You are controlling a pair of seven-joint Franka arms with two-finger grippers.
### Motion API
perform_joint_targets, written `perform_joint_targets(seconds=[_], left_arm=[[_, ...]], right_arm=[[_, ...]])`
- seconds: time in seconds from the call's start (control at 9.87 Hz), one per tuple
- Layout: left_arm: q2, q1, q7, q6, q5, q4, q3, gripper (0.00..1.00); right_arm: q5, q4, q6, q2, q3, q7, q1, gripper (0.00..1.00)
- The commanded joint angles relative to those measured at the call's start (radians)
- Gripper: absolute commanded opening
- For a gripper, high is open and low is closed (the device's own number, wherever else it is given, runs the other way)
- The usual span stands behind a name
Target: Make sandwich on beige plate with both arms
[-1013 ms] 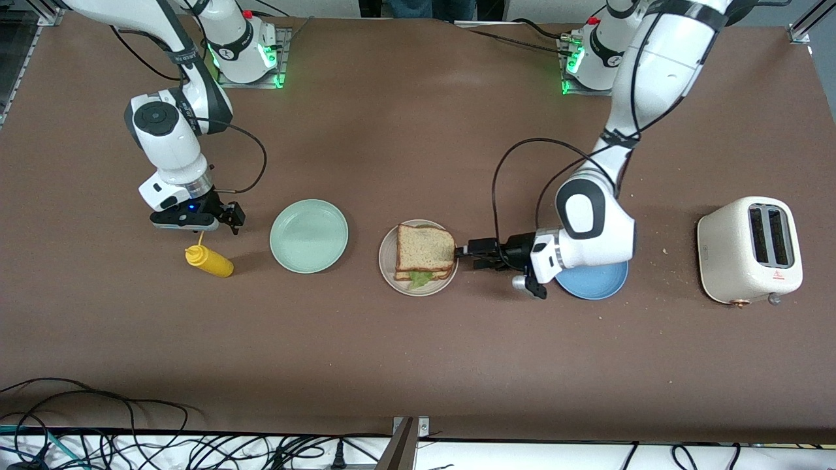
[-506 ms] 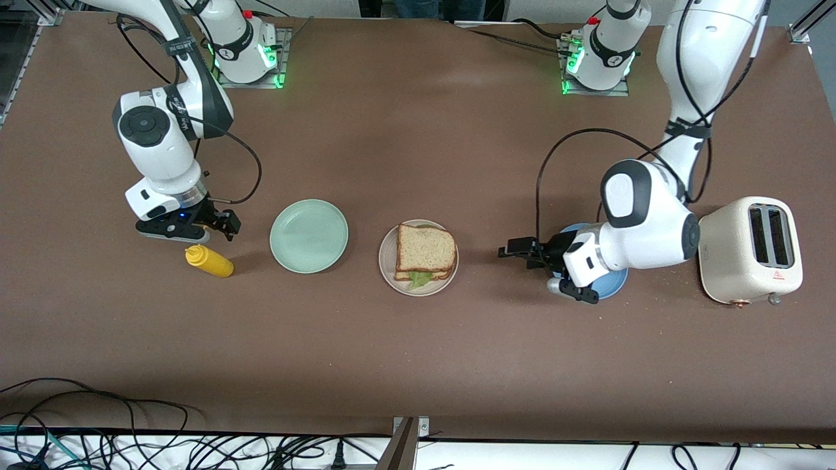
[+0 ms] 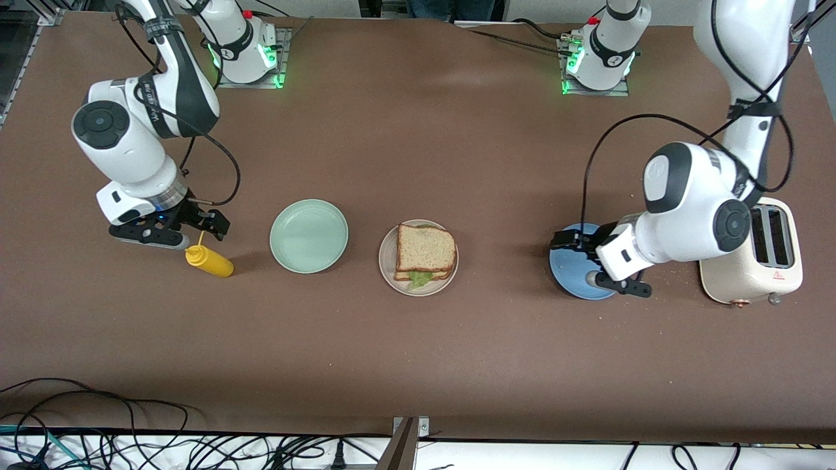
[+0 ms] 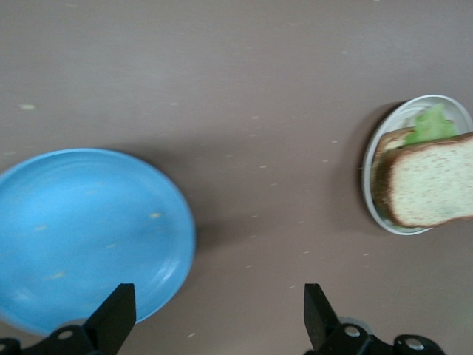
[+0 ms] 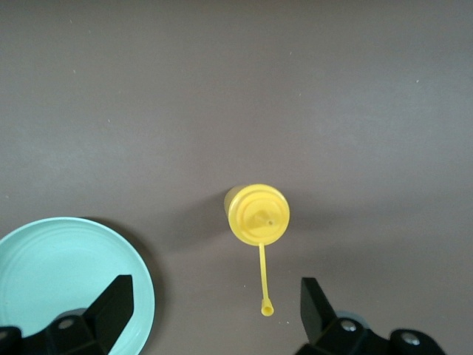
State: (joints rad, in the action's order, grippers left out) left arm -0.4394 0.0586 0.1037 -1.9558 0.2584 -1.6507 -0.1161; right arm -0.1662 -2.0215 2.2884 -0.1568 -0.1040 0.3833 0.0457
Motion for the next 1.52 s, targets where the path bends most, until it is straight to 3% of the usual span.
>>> perform_joint_targets(seconds=[0.0,0.3,0.51,0.71,0.91,1.11,1.42], left_arm=[[0.074,-0.043,-0.018,0.032,-0.141,-0.024,-0.004,1.00],[0.123,-0.101,-0.029,0.028,-0.250,-0.023,-0.004,1.00],[0.181,-0.105,-0.079,0.044,-0.275,-0.026,-0.004,1.00],[0.232,-0.106,-0.090,0.161,-0.277,0.005,-0.005,1.00],[0.243,-0.106,-0.087,0.291,-0.301,0.096,-0.001,1.00],[0.240,-0.108,-0.087,0.446,-0.343,0.248,0.001,1.00],[0.245,-0.109,-0.091,0.494,-0.343,0.266,0.000,1.00]], right_arm=[[0.095,0.160,-0.183,0.011,-0.017,-0.101,-0.041,1.00],[0.097,0.315,-0.406,0.032,-0.020,-0.104,-0.073,1.00],[0.112,0.331,-0.490,0.087,-0.020,-0.124,-0.084,1.00],[0.157,0.331,-0.568,0.124,-0.020,-0.138,-0.127,1.00],[0.160,0.330,-0.683,0.167,-0.002,-0.208,-0.135,1.00],[0.175,0.333,-0.722,0.178,0.024,-0.215,-0.130,1.00],[0.175,0.435,-0.785,0.149,0.015,-0.210,-0.113,1.00]])
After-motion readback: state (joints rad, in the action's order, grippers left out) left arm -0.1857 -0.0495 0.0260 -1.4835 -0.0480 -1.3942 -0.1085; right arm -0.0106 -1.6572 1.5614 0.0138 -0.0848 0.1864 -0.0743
